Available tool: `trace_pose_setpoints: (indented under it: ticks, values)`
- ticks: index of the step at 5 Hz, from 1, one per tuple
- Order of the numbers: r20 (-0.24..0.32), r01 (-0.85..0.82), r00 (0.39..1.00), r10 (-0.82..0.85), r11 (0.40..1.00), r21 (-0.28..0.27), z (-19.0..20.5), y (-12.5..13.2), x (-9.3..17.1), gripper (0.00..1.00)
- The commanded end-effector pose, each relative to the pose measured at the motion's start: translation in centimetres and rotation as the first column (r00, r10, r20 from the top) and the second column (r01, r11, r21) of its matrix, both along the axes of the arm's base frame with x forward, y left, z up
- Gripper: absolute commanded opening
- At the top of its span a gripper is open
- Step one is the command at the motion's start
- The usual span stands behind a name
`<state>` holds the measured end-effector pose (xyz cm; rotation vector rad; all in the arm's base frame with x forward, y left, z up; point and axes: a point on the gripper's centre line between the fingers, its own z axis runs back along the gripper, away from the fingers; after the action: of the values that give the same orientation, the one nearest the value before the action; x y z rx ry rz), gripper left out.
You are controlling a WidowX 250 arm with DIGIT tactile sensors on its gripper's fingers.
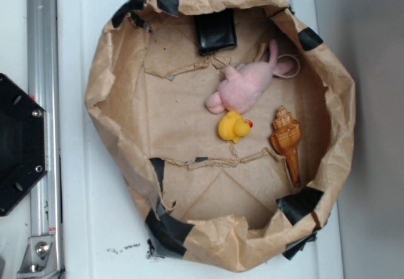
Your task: Grab the yellow duck.
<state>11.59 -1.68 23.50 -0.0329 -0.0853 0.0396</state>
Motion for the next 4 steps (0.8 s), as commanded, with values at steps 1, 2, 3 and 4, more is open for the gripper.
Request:
trace_pose_setpoints:
  ticks: [1,2,3,4]
  values:
    - [0.0,0.0,1.0,0.0,1.0,0.0,0.0,0.0,0.0,1.0]
    - [-0.027,-0.135,0.991,0.134,0.988,-0.073,0.0,0.1,3.4,1.0]
    - [0.048,-0.295,0.952,0.301,0.95,-0.106,-0.6,0.1,6.4,1.0]
    - [0.09,-0.507,0.844,0.529,0.841,-0.186,-3.3,0.1,9.3,1.0]
